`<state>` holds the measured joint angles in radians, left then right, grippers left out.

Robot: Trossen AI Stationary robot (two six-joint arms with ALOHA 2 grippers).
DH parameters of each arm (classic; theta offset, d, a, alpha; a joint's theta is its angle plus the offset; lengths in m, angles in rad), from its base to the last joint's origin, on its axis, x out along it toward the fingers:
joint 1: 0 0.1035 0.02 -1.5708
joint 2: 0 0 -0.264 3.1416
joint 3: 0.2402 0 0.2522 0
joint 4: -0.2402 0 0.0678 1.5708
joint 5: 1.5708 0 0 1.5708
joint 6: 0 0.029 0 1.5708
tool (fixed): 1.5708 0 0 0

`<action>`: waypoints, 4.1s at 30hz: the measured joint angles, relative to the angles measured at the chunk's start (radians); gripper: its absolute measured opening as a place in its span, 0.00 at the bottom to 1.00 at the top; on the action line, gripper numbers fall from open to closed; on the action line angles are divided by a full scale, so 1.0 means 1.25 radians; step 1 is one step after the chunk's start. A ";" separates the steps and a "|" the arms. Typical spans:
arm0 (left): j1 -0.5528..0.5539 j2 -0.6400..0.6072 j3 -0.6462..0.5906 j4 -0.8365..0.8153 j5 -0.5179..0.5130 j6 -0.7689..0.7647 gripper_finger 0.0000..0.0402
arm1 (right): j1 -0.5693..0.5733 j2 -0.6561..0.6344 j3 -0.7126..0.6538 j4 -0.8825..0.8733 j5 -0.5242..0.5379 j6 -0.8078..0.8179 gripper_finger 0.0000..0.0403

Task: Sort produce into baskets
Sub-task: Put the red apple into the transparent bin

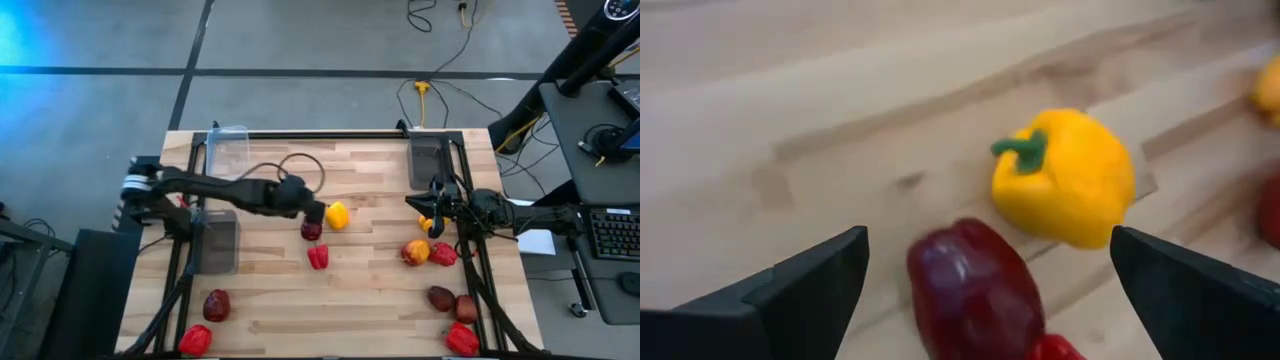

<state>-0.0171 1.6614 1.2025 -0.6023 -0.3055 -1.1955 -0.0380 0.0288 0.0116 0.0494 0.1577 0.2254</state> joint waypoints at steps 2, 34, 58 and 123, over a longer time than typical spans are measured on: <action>-0.011 0.049 0.085 -0.080 0.001 -0.019 0.99 | 0.000 0.000 0.000 0.000 0.000 0.000 0.07; -0.009 0.359 0.278 -0.279 0.155 0.008 0.83 | 0.000 0.000 0.000 0.000 0.000 0.000 0.07; 0.324 -0.045 0.099 -0.535 -0.057 0.296 0.72 | 0.000 0.000 0.000 0.000 0.000 0.000 0.07; 0.404 -0.180 0.059 -0.237 0.067 0.640 0.86 | 0.000 0.000 0.000 0.000 0.000 0.000 0.07</action>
<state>0.4879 1.4364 1.2761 -0.8989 -0.2223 -0.3957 -0.0379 0.0288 0.0116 0.0494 0.1581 0.2256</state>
